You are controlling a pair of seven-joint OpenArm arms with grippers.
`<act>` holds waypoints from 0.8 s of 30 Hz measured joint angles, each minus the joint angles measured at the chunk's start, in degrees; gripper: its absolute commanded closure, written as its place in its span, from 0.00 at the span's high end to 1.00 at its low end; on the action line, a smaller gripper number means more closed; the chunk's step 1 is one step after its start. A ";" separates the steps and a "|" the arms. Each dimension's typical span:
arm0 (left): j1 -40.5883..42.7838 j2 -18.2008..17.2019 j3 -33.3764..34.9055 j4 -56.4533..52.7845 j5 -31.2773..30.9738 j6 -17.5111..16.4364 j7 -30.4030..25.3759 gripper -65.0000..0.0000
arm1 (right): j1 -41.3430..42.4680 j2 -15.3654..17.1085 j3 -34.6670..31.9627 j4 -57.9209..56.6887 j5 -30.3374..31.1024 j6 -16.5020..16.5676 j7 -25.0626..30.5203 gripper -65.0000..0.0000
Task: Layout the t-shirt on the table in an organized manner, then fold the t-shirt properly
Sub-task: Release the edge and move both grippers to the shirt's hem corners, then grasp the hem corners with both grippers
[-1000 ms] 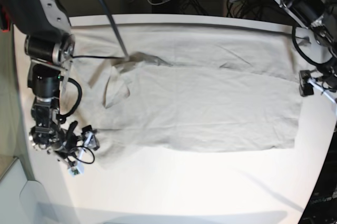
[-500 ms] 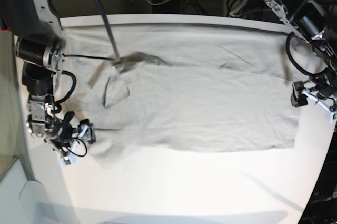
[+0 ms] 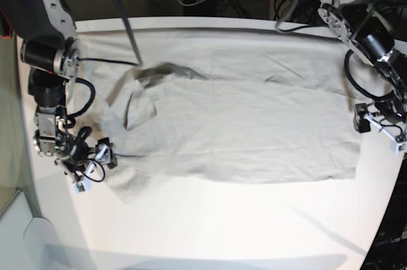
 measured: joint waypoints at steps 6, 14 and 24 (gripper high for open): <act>-0.90 -0.04 0.04 -0.90 -0.48 0.00 -3.32 1.00 | -0.55 0.02 -0.04 0.24 0.26 -0.04 0.70 0.42; -2.91 -0.63 0.07 -7.80 -0.17 0.00 -6.64 1.00 | -1.05 0.15 -0.04 0.26 0.92 -0.24 0.81 0.03; -8.57 -2.36 0.04 -15.72 1.38 0.94 -11.58 1.00 | -1.11 0.15 -0.02 0.31 1.03 -0.22 0.83 0.01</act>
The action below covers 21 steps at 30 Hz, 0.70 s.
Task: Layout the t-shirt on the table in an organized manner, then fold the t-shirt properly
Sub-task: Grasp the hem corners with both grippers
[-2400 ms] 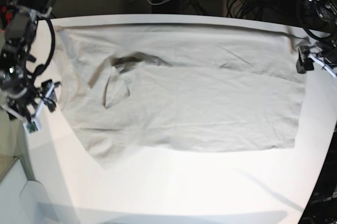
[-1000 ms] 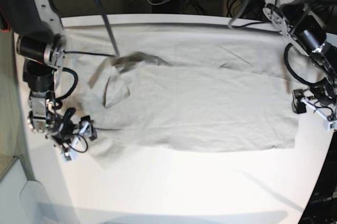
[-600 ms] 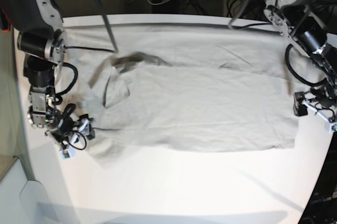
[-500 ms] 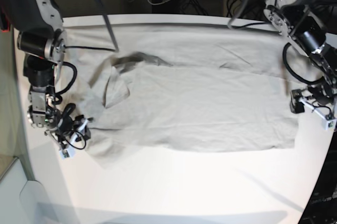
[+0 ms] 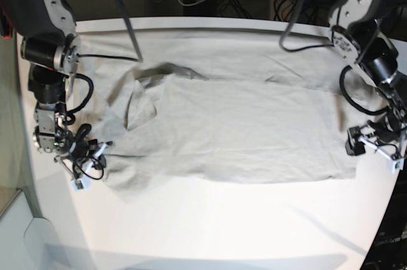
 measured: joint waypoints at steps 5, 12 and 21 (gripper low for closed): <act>-2.93 -0.68 -0.04 -5.27 1.27 4.50 -4.28 1.00 | -0.31 0.00 0.00 0.26 0.07 -0.02 0.20 0.01; -7.72 -3.67 10.93 -20.74 1.38 8.44 -13.38 1.00 | -0.57 -0.02 0.00 0.31 0.50 -0.02 0.44 0.01; -10.01 -4.17 13.53 -27.71 1.29 17.07 -20.41 1.00 | -0.57 -0.02 0.00 0.31 0.46 -0.02 0.42 0.01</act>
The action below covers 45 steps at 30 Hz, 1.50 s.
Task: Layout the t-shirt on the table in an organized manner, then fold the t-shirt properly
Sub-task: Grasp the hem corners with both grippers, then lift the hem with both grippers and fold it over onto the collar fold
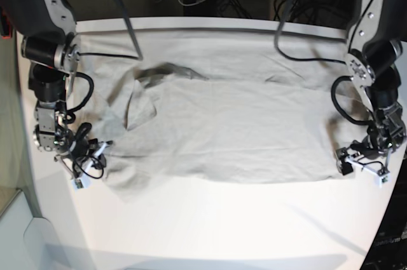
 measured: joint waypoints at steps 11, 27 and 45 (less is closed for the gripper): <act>-0.35 -0.28 0.02 -6.95 -0.24 0.04 -7.39 1.00 | 0.00 0.00 0.00 0.02 -0.02 -0.02 0.00 0.01; -0.20 0.22 -0.07 -7.13 -0.61 2.21 -6.49 0.02 | -0.72 0.00 -0.04 0.33 0.07 -0.04 0.94 0.01; -0.33 -0.72 -0.07 -6.86 -0.55 1.81 -5.03 0.00 | -9.77 -0.72 -0.02 18.16 -1.40 1.31 -4.46 0.01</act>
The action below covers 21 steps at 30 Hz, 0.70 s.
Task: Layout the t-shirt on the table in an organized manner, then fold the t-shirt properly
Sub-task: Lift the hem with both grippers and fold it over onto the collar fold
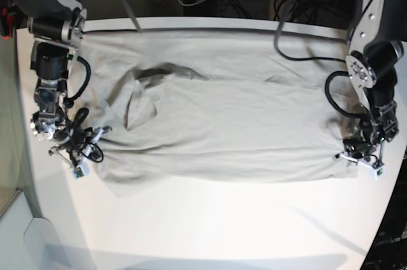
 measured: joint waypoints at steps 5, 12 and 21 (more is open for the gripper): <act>0.04 -1.11 -3.15 1.20 0.26 -4.59 6.16 0.00 | -3.82 0.24 -0.11 5.57 4.33 0.04 -2.49 0.01; 2.27 0.04 -7.04 11.93 0.20 -8.31 15.30 0.00 | -6.78 0.24 -0.11 14.23 4.44 0.74 -3.32 0.01; 8.44 5.95 -11.17 36.28 0.57 -14.03 32.37 0.00 | -13.29 -0.39 -0.04 28.37 4.46 1.33 -7.56 0.01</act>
